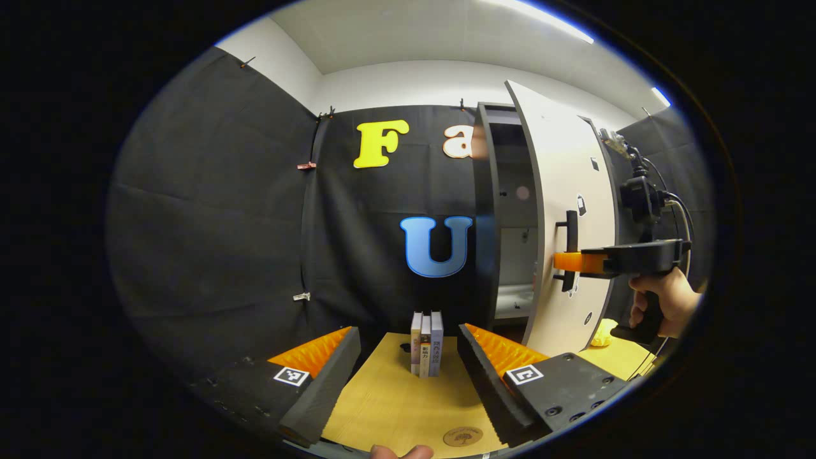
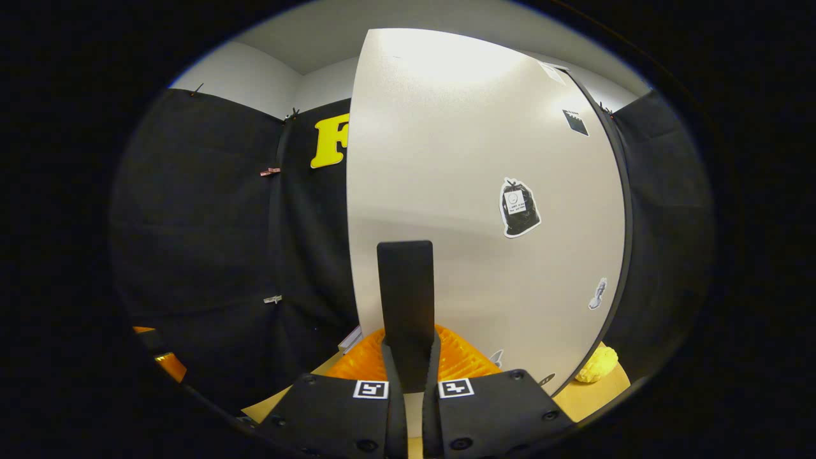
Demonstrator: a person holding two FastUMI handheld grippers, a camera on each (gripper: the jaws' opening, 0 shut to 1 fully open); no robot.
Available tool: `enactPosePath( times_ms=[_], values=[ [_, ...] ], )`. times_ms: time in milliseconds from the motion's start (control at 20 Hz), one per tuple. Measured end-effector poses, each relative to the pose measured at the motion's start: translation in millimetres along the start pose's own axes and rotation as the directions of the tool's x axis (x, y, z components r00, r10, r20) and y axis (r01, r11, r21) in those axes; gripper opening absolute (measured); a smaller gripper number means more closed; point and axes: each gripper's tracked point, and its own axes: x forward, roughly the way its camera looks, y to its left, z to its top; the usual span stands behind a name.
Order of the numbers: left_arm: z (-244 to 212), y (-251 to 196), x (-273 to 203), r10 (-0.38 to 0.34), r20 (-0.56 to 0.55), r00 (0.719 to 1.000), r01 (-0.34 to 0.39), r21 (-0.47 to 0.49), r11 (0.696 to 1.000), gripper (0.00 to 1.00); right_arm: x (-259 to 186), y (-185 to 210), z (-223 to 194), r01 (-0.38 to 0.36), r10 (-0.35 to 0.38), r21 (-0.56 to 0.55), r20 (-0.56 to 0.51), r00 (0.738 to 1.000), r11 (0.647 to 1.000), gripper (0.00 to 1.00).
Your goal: Open the cabinet door with the right hand, grasp the bottle in the cabinet with the left hand and place it on the coaster, then close the cabinet door with the right hand.
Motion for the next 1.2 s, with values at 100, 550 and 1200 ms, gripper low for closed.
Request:
enactPosePath(
  times_ms=[100,550,1200],
  values=[
    [-2.6,-15.6,-0.4,-0.015,-0.002,1.000,0.015,-0.008,1.000,0.96,-13.7,-7.3,0.1,-0.008,0.009,0.020,-0.007,1.000,1.000,0.14],
    [10.9,-77.5,12.0,-0.085,0.010,0.996,0.085,-0.006,0.996,0.96,-81.8,-51.8,4.9,0.021,-0.020,0.020,-0.013,1.000,1.000,0.13],
    [24.9,-197.3,47.6,-0.212,0.033,0.977,0.212,0.008,0.977,0.96,-147.4,-144.1,11.2,0.207,-0.207,-0.012,-0.001,0.978,0.978,0.12]
  ],
)
